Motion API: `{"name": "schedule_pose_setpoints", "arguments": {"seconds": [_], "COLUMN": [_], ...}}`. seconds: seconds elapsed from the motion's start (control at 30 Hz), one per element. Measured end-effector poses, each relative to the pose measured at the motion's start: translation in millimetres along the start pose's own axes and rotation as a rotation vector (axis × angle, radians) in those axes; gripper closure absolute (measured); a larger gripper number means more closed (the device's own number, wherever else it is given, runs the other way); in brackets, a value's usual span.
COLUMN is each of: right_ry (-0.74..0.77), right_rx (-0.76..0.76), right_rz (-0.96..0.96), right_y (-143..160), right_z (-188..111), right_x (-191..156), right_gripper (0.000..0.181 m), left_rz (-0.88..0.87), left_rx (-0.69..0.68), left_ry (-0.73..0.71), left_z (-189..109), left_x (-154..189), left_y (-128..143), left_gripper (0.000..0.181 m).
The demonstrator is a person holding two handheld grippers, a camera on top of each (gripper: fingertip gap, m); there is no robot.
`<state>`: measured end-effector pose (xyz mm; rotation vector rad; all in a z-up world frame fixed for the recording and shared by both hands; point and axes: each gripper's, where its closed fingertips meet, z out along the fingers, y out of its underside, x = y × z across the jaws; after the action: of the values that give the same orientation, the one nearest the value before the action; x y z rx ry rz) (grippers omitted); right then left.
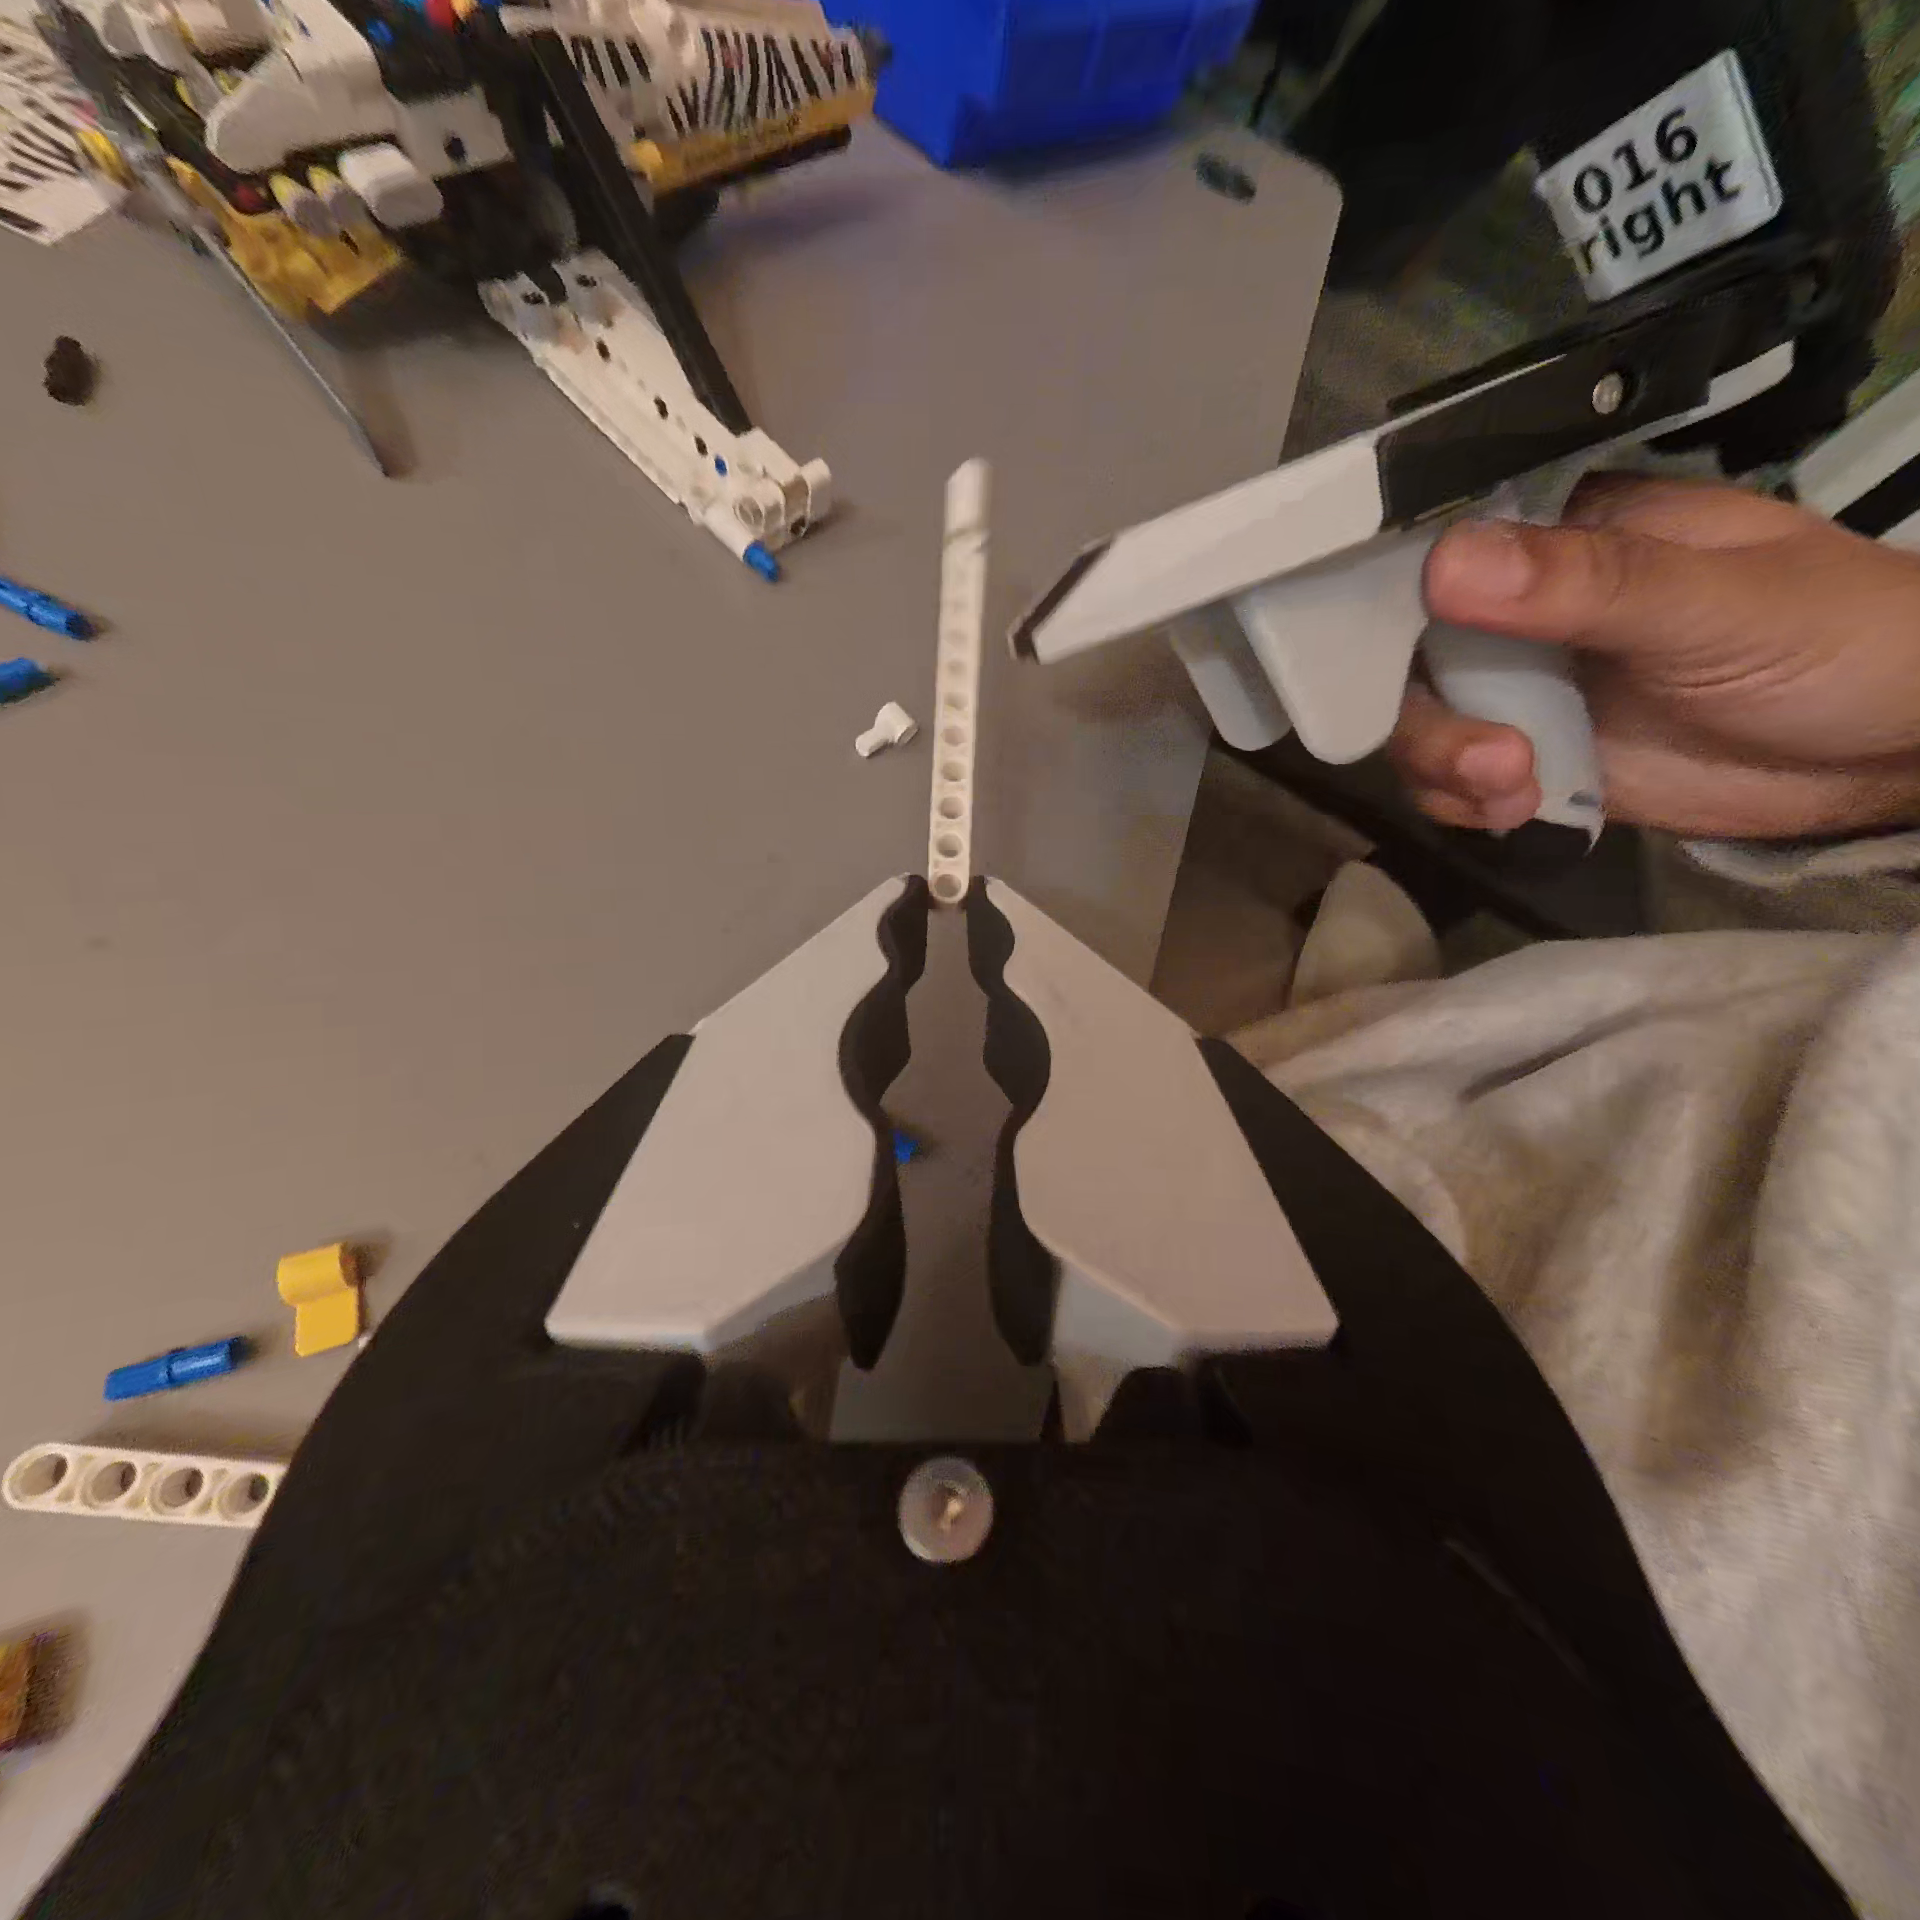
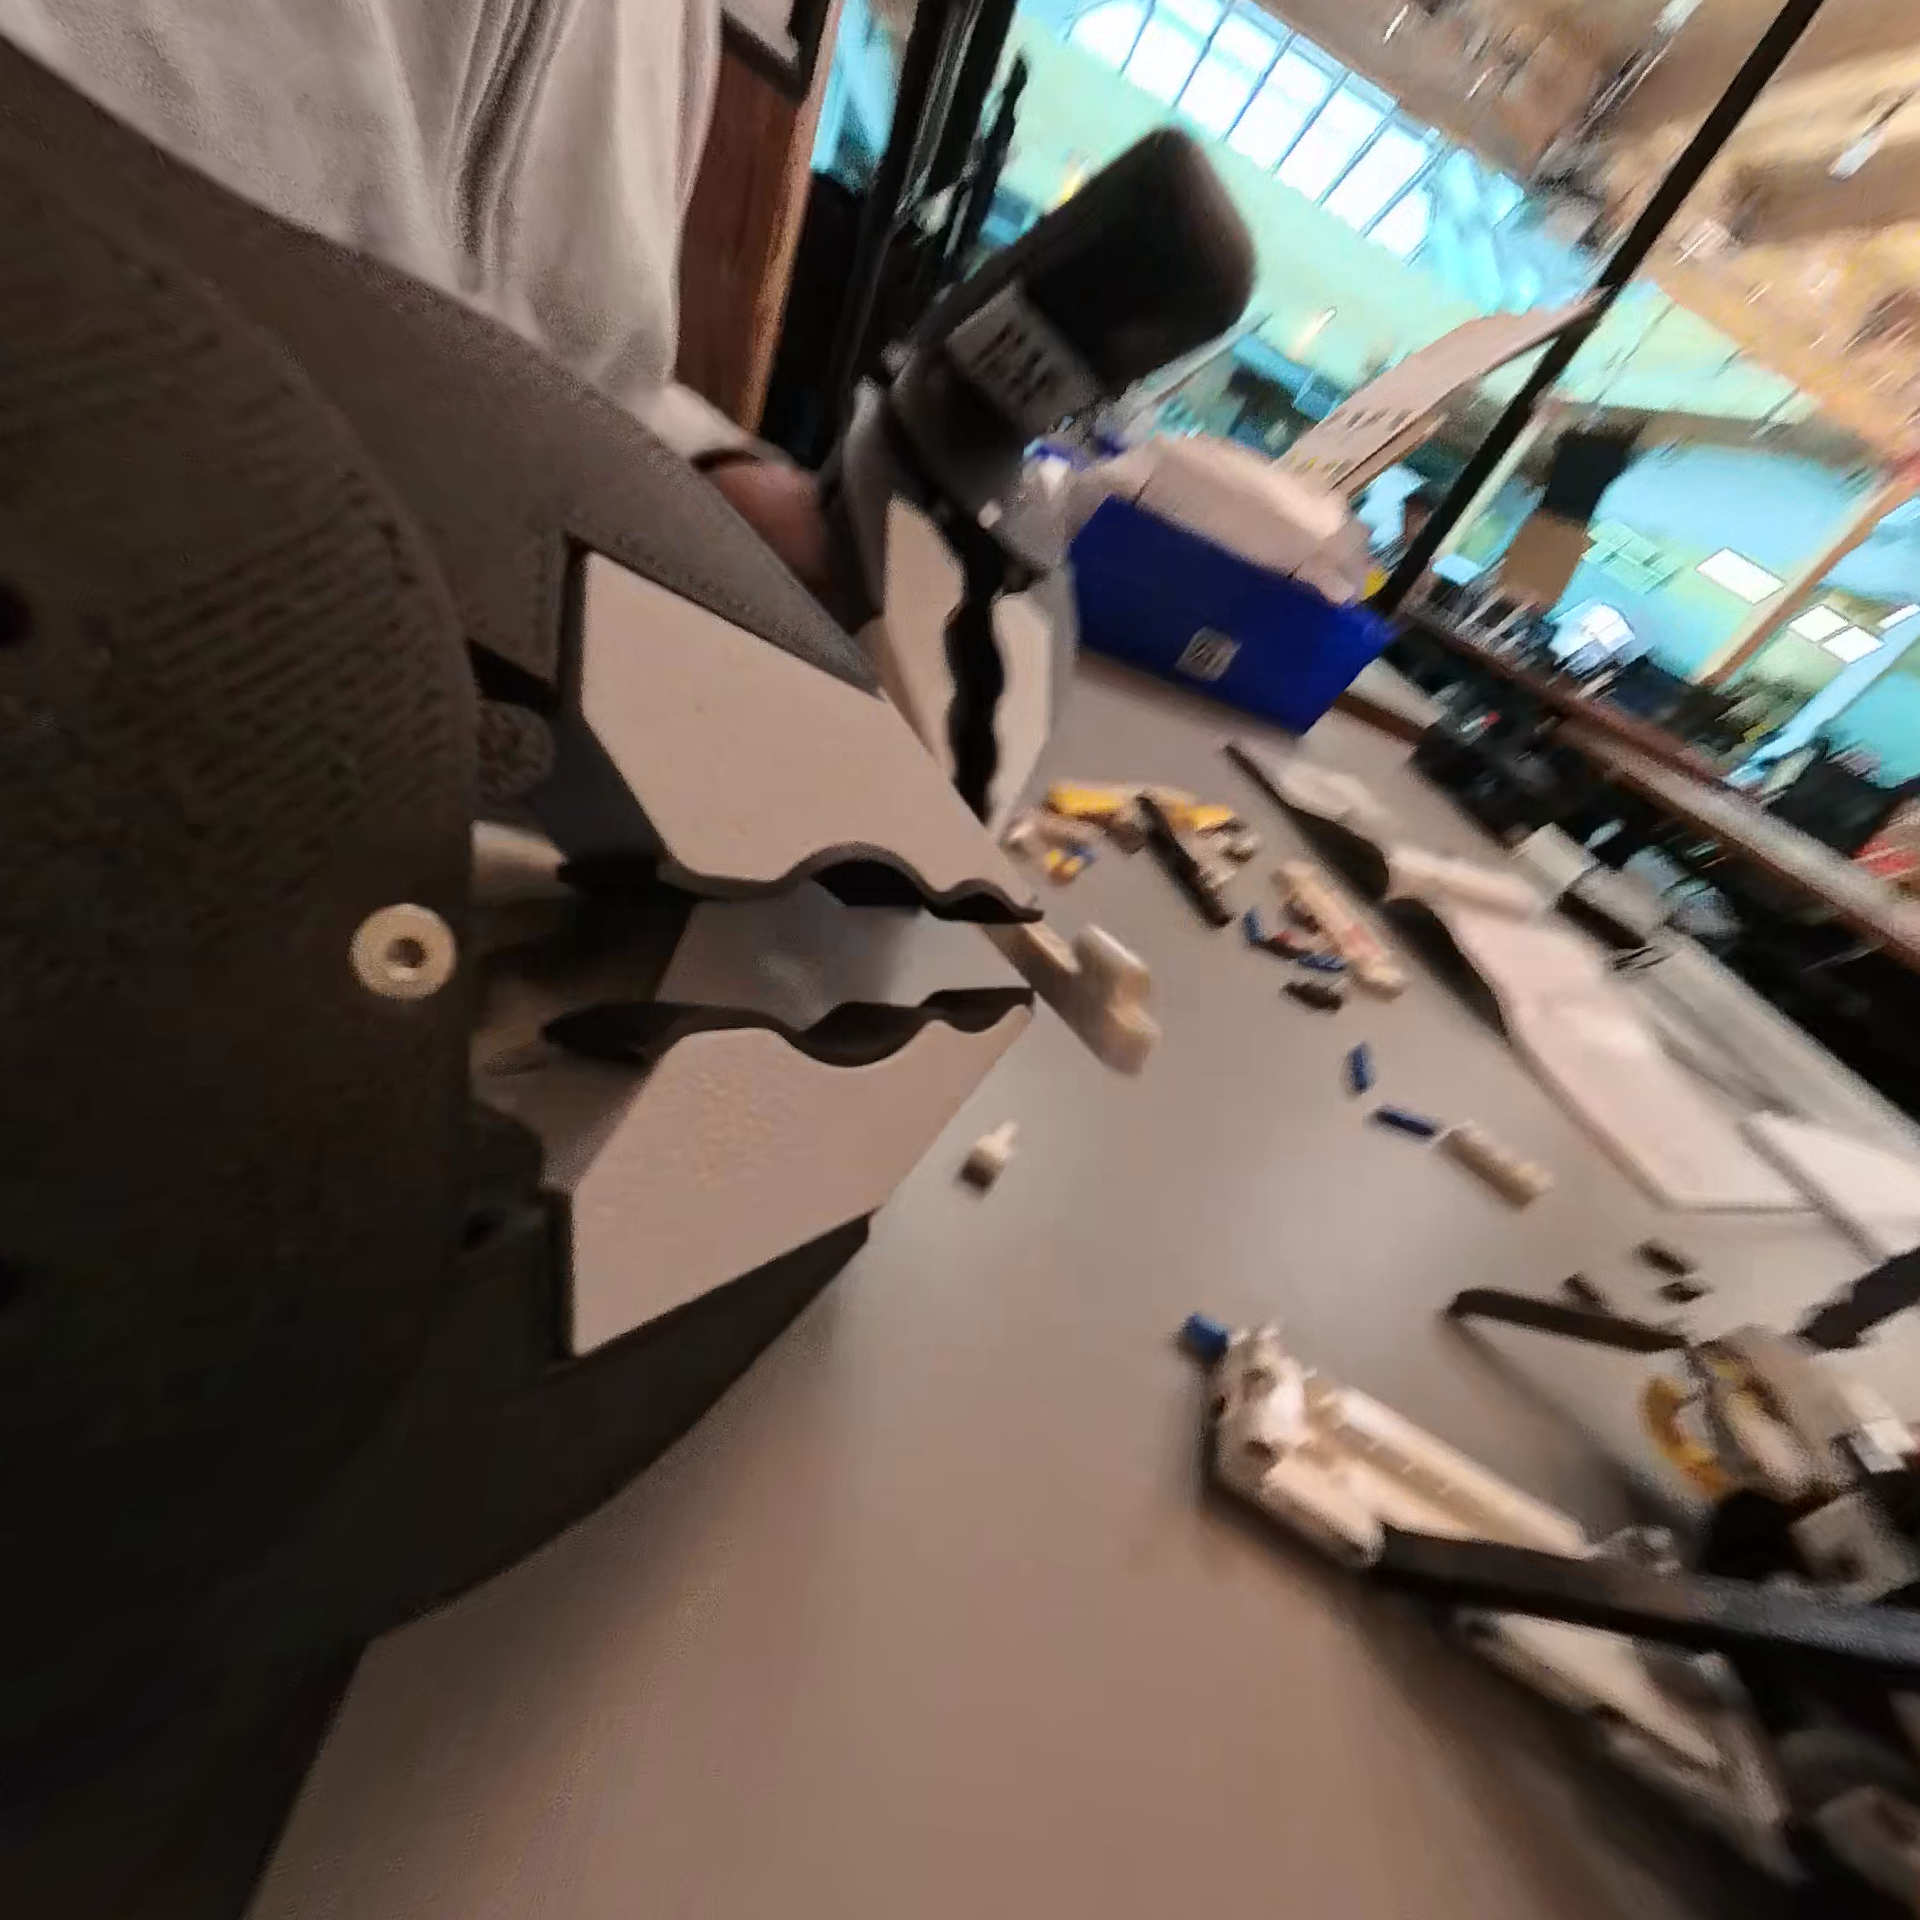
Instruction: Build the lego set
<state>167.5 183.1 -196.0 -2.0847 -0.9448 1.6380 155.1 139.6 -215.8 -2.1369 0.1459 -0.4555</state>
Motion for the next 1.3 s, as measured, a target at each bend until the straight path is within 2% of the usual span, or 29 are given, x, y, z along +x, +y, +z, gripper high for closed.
{"name": "schedule_pose_setpoints", "arguments": {"seconds": [0.07, 0.17, 0.3, 0.37, 0.53, 0.6, 0.73, 0.87, 1.0, 1.23, 1.3], "right_ry": [0.027, 0.018, 0.065, 0.092, 0.176, 0.203, 0.193, 0.175, 0.133, 0.181, 0.119], "right_rx": [-0.086, -0.069, 0.018, 0.006, -0.274, -0.374, -0.450, -0.539, -0.619, -0.654, -0.682], "right_rz": [-0.018, -0.090, -0.278, -0.401, -0.742, -0.850, -0.995, -1.025, -0.984, -1.020, -0.952], "right_y": [17, 19, -11, -25, -17, -9, -1, 1, 7, 0, 8], "right_z": [-4, -16, -32, -31, -3, 5, 16, 20, 22, 10, 7], "right_x": [12, 18, 22, 20, 25, 31, 27, 27, 28, 42, 42], "right_gripper": [0.167, 0.159, 0.159, 0.153, 0.153, 0.164, 0.168, 0.164, 0.164, 0.168, 0.158], "left_rz": [-0.006, -0.041, -0.007, -0.012, -0.026, -0.022, -0.049, -0.115, -0.106, -0.088, -0.090], "left_rx": [-0.048, -0.089, -0.149, -0.159, -0.152, -0.146, -0.088, -0.037, -0.050, -0.083, -0.091], "left_ry": [0.022, 0.081, 0.089, 0.077, 0.086, 0.065, 0.065, 0.122, 0.106, 0.091, 0.091], "left_z": [6, 9, 9, 10, 10, 9, 2, -2, -1, 4, 5], "left_x": [-1, -2, -7, -11, -14, -19, -24, -23, -23, -21, -20], "left_y": [4, 7, 15, 16, 13, 12, 4, 0, 1, 5, 6], "left_gripper": [0.177, 0.177, 0.177, 0.176, 0.169, 0.164, 0.163, 0.164, 0.165, 0.170, 0.172]}}
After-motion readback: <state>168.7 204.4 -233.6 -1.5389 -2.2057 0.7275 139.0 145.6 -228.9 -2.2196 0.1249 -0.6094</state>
